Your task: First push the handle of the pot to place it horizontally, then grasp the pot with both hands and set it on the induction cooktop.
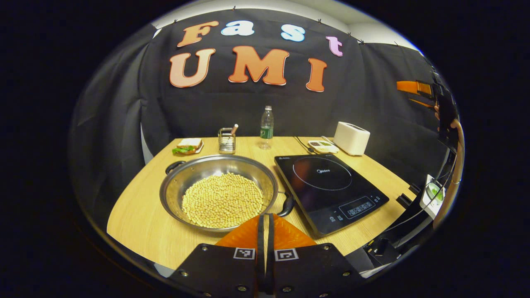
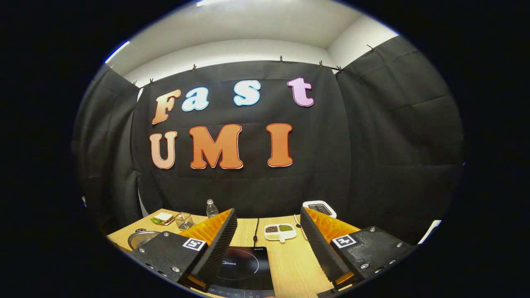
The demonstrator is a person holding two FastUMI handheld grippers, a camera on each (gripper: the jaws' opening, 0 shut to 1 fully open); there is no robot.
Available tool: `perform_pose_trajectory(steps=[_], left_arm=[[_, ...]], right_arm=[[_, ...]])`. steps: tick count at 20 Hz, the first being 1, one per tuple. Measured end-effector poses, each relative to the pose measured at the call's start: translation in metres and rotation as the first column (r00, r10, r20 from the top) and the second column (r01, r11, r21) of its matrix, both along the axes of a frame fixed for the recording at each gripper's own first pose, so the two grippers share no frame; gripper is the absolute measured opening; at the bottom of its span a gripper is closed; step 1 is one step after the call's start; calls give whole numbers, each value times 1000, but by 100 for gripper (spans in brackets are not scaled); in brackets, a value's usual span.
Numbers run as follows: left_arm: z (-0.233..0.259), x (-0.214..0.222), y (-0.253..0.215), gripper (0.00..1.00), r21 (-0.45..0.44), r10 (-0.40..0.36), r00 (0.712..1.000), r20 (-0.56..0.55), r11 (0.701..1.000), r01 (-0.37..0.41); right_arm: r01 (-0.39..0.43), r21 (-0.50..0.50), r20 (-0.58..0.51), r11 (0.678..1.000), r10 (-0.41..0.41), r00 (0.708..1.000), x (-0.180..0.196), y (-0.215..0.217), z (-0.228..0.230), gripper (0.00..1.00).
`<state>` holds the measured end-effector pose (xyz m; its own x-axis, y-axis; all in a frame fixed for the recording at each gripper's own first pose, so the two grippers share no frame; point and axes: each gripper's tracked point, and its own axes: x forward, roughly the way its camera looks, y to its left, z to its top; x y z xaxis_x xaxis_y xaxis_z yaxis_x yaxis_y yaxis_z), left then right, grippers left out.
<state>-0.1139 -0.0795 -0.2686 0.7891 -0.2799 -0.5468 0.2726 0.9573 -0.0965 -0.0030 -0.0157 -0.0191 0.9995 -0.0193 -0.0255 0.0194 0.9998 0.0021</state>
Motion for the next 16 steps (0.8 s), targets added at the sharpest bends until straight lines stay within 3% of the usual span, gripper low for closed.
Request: perform_pose_trajectory(steps=[13,14,16], left_arm=[[-68,0,-8,2,35,-3,990,-139,999,8],[-72,4,-7,2,39,4,989,-146,999,2],[-77,12,-9,2,42,6,988,-156,999,1]], right_arm=[[2,-23,-44,1000,-3,999,11,-4,-21,95],[5,-23,-41,1000,-6,999,11,-6,-19,100],[8,-12,-36,1000,-8,999,13,-6,-20,95]])
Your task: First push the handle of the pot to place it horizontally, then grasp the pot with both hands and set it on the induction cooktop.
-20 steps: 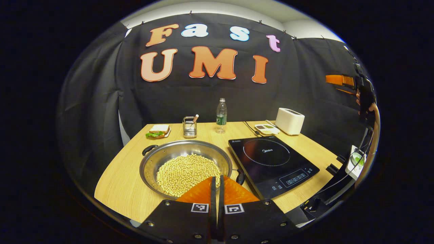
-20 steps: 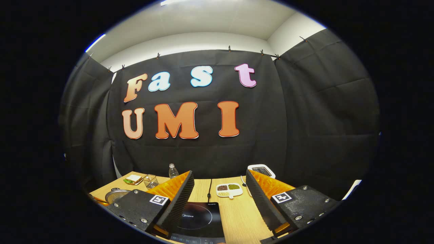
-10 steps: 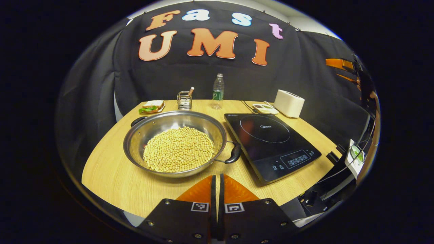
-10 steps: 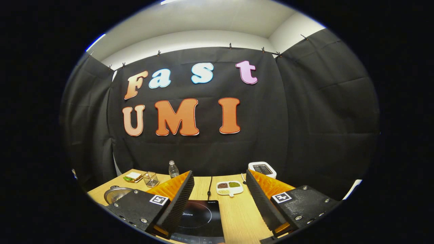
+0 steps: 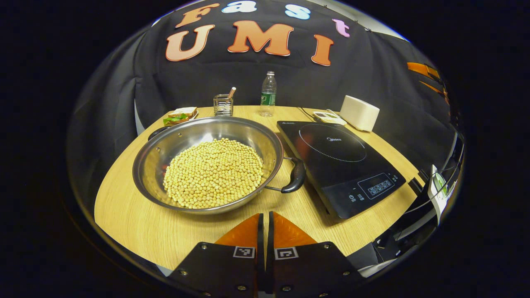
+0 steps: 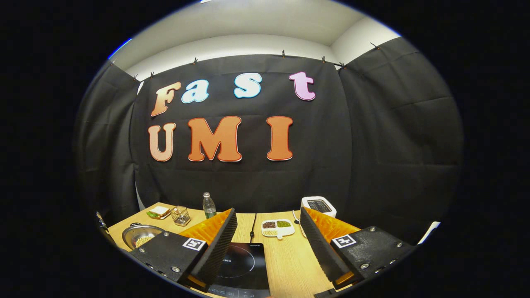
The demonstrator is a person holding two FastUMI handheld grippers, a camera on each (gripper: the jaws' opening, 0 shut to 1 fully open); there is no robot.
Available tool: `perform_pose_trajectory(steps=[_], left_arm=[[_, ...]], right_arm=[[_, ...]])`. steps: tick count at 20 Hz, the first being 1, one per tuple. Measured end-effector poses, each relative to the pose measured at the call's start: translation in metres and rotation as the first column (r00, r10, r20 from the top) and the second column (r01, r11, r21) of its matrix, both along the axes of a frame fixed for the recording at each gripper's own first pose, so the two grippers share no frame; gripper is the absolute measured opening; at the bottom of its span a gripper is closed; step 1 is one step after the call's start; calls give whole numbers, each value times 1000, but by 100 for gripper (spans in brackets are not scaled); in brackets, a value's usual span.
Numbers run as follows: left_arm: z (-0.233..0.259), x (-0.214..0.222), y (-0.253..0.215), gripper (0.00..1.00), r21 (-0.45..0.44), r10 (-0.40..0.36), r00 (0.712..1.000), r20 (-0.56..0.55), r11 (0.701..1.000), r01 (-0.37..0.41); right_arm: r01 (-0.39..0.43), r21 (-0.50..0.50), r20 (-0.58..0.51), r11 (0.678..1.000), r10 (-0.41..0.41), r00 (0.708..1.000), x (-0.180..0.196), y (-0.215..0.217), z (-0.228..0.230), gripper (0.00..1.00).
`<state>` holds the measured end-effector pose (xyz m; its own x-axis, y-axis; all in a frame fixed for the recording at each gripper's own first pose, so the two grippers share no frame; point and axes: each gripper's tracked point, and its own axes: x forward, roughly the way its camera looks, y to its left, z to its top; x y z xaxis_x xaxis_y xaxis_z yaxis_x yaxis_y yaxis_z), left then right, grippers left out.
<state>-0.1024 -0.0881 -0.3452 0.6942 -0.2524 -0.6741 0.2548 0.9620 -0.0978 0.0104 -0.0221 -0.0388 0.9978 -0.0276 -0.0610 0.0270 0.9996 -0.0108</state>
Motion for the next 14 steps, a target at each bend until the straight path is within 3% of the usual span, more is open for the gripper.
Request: perform_pose_trajectory(steps=[2,3,5,10,11,12,14], left_arm=[[-1,8,-5,2,-4,-7,1000,-1,1000,7],[1,12,-9,2,-7,-13,1000,5,1000,13],[2,21,-16,2,-5,-27,1000,14,1000,27],[-9,32,-31,2,-18,-30,1000,1,999,30],[-9,35,-33,2,-24,-29,1000,-2,999,29],[-11,37,-35,2,-31,-26,1000,-4,999,26],[-14,45,-40,2,-43,-24,1000,-9,999,23]], right_arm=[[1,6,-5,1000,-1,1000,3,0,-3,95],[1,6,-6,1000,0,1000,5,1,-3,100],[0,15,-10,1000,0,1000,7,-1,-5,95],[5,7,-17,1000,-5,1000,10,-4,-10,95],[4,8,-17,1000,-4,1000,11,-5,-10,100],[3,12,-18,1000,-2,1000,11,-5,-10,95],[5,17,-18,1000,-5,1000,12,-9,-11,95]])
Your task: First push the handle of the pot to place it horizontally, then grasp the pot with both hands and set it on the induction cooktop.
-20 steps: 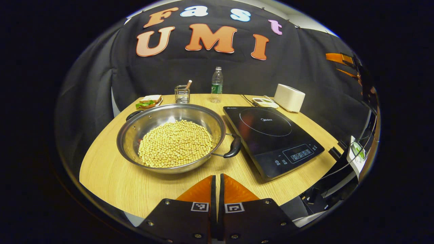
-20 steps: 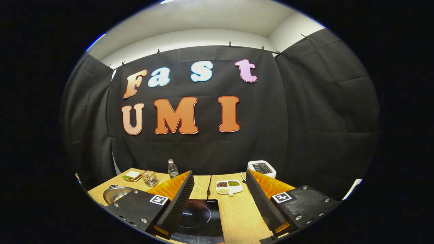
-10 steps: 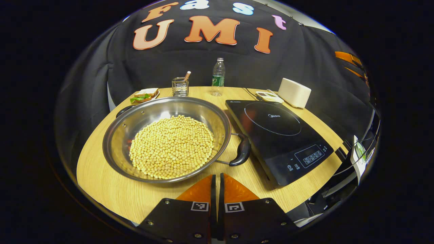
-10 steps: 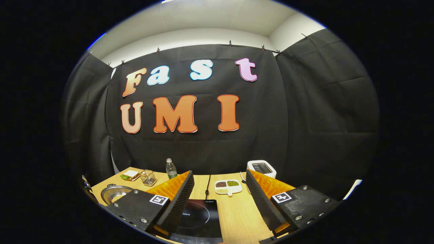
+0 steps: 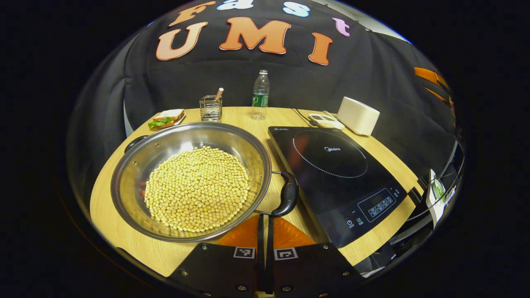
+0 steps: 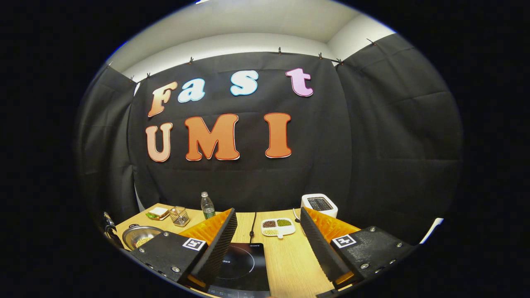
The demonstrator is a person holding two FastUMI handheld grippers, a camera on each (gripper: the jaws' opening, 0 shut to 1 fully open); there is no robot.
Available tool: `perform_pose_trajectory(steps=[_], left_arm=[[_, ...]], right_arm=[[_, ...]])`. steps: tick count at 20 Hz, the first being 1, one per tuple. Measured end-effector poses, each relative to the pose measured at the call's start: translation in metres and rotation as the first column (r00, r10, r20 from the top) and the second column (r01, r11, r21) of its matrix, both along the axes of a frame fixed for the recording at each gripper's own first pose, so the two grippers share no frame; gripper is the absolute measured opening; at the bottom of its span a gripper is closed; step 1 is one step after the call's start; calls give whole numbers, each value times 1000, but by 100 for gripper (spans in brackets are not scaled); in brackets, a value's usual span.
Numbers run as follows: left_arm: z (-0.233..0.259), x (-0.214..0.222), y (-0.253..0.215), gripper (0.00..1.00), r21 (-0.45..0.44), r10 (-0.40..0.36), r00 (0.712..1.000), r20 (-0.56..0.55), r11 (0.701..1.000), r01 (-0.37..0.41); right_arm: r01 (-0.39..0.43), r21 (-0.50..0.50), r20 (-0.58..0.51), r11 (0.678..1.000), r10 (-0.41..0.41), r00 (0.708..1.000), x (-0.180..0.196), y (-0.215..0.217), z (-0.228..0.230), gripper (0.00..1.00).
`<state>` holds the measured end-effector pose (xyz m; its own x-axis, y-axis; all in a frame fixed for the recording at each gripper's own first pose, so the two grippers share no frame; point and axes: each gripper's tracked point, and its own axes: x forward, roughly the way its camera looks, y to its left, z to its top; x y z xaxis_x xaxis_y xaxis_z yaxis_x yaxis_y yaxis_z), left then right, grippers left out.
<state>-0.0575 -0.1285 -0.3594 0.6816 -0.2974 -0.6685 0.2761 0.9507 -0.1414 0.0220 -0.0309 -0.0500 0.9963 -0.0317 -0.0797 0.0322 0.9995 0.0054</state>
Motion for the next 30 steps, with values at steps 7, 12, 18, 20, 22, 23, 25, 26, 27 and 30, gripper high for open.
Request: perform_pose_trajectory(steps=[7,12,18,20,22,23,25,26,27,30], left_arm=[[-5,24,-21,2,-44,-3,1000,-10,999,3],[-8,43,-34,2,-57,11,1000,-7,998,-12],[-9,62,-42,2,-56,33,999,4,998,-33],[-11,66,-44,2,-54,38,999,6,998,-37],[-12,70,-46,2,-55,42,999,4,998,-42],[-11,72,-46,2,-55,44,999,3,998,-44],[-11,74,-48,2,-52,42,999,3,998,-42],[-12,75,-49,2,-50,41,999,6,998,-41],[-12,76,-49,2,-47,40,999,7,998,-40],[-13,80,-51,2,-42,42,999,12,998,-41]], right_arm=[[35,-9,1,999,-35,999,3,-17,-4,95],[46,-7,2,999,-46,999,6,-25,-6,95],[66,-1,-5,998,-66,998,8,-35,-10,95],[69,-2,-5,998,-69,998,10,-37,-10,95],[69,-1,-10,998,-69,998,13,-38,-13,95],[69,-1,-11,998,-69,998,14,-38,-14,95],[71,-4,-12,998,-71,997,15,-39,-15,95],[71,-5,-13,997,-71,997,15,-39,-16,95],[73,-5,-14,997,-73,997,17,-39,-17,95],[76,-1,-19,997,-76,997,19,-40,-19,95]])
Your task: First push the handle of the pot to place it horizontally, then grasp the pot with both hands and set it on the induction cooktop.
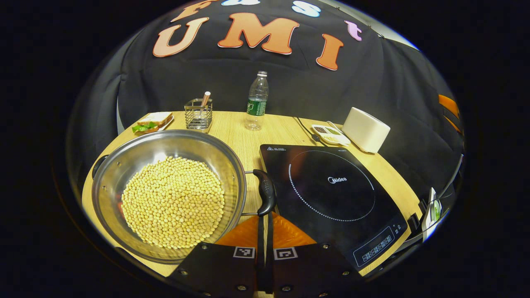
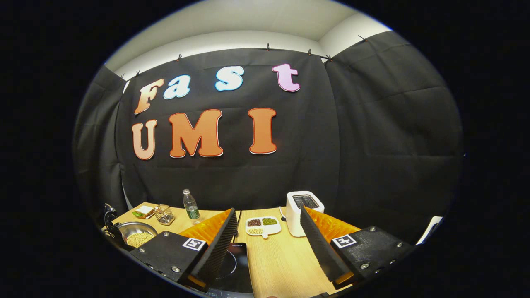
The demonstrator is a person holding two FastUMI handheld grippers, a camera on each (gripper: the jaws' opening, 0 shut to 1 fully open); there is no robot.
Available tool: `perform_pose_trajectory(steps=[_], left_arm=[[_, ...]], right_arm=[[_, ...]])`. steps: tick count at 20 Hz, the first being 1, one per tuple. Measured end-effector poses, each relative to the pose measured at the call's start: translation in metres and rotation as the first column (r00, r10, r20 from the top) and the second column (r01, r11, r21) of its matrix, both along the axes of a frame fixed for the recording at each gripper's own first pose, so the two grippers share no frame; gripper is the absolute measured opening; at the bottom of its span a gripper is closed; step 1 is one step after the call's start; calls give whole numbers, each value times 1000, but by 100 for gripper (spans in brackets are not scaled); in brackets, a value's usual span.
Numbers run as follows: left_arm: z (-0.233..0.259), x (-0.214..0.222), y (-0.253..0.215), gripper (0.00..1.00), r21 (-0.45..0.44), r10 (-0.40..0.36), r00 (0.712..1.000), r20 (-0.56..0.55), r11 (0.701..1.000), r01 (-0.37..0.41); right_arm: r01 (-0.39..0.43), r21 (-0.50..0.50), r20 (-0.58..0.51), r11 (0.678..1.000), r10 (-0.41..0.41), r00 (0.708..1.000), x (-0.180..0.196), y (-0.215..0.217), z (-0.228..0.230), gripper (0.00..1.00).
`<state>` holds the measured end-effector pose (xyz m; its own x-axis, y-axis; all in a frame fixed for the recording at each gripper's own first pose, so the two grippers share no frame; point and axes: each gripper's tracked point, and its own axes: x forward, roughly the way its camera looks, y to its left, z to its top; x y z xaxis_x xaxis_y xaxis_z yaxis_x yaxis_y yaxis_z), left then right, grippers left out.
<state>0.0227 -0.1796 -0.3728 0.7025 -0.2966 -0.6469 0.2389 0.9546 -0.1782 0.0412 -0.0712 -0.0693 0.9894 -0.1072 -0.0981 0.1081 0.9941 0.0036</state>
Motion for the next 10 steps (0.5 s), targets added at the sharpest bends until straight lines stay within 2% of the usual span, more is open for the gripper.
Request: perform_pose_trajectory(steps=[4,7,10], left_arm=[[4,-6,-3,2,12,-6,1000,4,1000,5],[32,-20,-21,2,-37,-76,995,60,996,78],[66,-18,-10,2,-55,-79,987,140,995,87]], right_arm=[[4,1,-6,1000,-4,1000,2,4,-3,95],[-3,3,-8,1000,3,1000,2,15,-1,95],[-24,-2,-7,1000,24,1000,0,36,2,95]])
